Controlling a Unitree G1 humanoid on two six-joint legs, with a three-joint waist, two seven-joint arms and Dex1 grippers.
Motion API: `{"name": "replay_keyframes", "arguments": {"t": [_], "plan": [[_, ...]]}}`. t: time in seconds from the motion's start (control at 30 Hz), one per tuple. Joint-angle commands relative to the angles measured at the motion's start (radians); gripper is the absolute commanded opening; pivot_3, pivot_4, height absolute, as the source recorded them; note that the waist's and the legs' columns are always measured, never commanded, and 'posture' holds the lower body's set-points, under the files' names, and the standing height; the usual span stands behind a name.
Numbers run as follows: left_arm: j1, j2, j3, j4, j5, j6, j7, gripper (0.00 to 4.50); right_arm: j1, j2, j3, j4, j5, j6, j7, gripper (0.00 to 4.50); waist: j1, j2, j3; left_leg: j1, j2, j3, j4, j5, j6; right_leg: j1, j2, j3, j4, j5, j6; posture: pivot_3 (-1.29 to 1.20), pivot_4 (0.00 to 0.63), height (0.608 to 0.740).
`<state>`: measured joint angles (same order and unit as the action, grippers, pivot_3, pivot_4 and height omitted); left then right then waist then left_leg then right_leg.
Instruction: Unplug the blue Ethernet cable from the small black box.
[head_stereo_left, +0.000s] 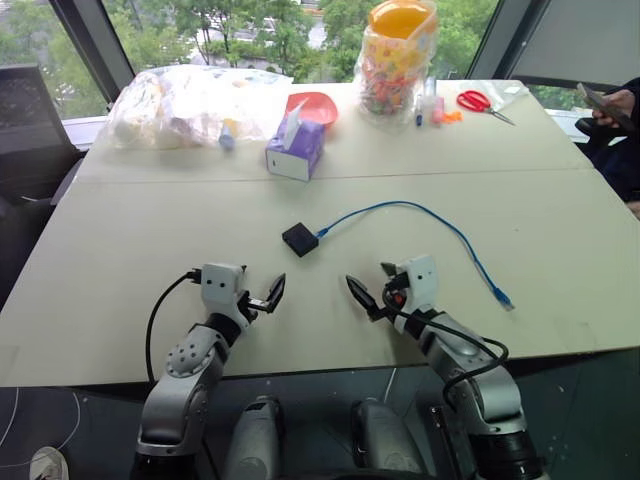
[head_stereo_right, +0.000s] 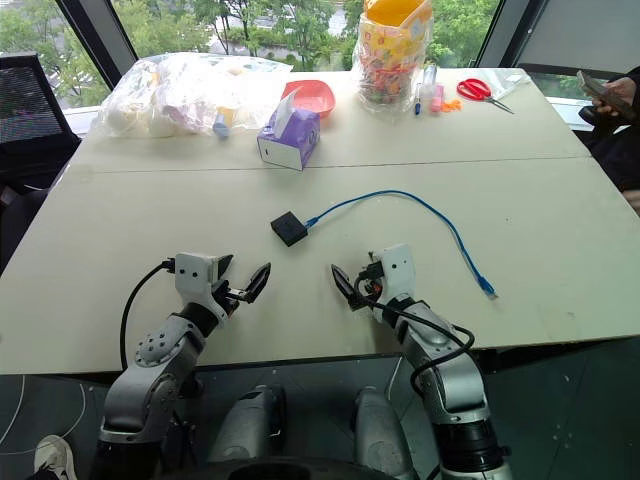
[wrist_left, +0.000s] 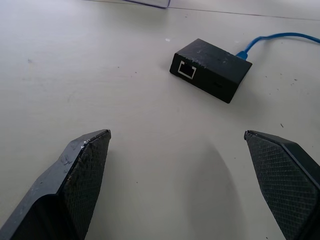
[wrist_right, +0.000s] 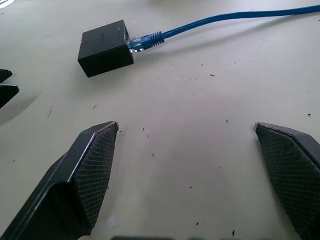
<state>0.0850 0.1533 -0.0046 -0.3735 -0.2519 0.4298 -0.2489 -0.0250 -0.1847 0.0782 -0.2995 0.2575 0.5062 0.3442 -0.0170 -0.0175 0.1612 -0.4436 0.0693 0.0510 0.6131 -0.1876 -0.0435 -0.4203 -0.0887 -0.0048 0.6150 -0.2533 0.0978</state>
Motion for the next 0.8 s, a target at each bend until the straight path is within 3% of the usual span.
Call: {"name": "replay_keyframes", "arguments": {"t": [0.03, 0.8], "plan": [[0.015, -0.002, -0.003, -0.010, 0.003, 0.012, 0.012, 4.48, -0.002, -0.003, 0.011, -0.010, 0.015, 0.017, 0.016, 4.50, 0.000, 0.000, 0.000, 0.000, 0.000, 0.000, 0.000, 0.000, 0.000, 0.000, 0.000, 0.000, 0.000, 0.000, 0.000, 0.00, 0.150, 0.735], [-0.013, 0.013, 0.019, 0.045, -0.019, -0.025, -0.043, 4.48, -0.048, -0.076, -0.007, -0.047, 0.021, 0.082, 0.058, 4.50, 0.004, 0.000, 0.000, 0.000, 0.000, 0.000, 0.001, 0.001, 0.001, 0.000, 0.000, 0.000, 0.000, 0.000, 0.000, 0.00, 0.150, 0.735]]}}
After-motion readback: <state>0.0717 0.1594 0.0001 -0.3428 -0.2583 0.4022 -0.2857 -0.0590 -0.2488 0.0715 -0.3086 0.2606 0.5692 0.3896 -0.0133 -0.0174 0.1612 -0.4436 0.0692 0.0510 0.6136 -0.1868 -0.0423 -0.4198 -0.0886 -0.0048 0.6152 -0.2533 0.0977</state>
